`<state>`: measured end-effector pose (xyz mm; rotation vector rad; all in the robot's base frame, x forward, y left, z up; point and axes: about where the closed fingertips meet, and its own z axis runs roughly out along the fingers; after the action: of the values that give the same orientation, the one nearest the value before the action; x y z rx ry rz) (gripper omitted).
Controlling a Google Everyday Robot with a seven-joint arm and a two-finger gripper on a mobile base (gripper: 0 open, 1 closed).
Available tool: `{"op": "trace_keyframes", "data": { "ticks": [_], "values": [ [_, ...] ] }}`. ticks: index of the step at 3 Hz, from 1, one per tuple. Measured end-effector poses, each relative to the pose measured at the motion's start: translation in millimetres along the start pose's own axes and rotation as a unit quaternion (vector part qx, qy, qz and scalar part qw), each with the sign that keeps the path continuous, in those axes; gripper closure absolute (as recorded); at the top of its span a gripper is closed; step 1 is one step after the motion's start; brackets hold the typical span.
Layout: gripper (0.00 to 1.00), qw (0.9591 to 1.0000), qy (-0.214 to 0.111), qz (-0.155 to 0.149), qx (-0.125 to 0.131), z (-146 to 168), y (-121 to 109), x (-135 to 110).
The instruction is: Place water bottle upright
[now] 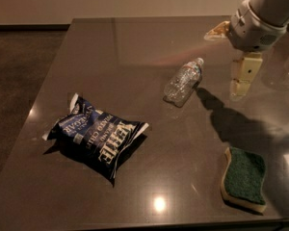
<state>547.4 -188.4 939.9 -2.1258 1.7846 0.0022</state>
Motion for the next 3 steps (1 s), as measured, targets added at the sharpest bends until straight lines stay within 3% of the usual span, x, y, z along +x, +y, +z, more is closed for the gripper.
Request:
{"op": "trace_keyframes", "data": {
  "ticks": [1, 2, 3],
  "values": [
    [0.00, 0.9975, -0.009, -0.070, -0.008, 17, -22, -1],
    [0.00, 0.9893, -0.012, -0.144, -0.017, 34, -41, -6],
    [0.00, 0.9769, -0.013, -0.211, -0.034, 50, -57, -10]
  ]
}}
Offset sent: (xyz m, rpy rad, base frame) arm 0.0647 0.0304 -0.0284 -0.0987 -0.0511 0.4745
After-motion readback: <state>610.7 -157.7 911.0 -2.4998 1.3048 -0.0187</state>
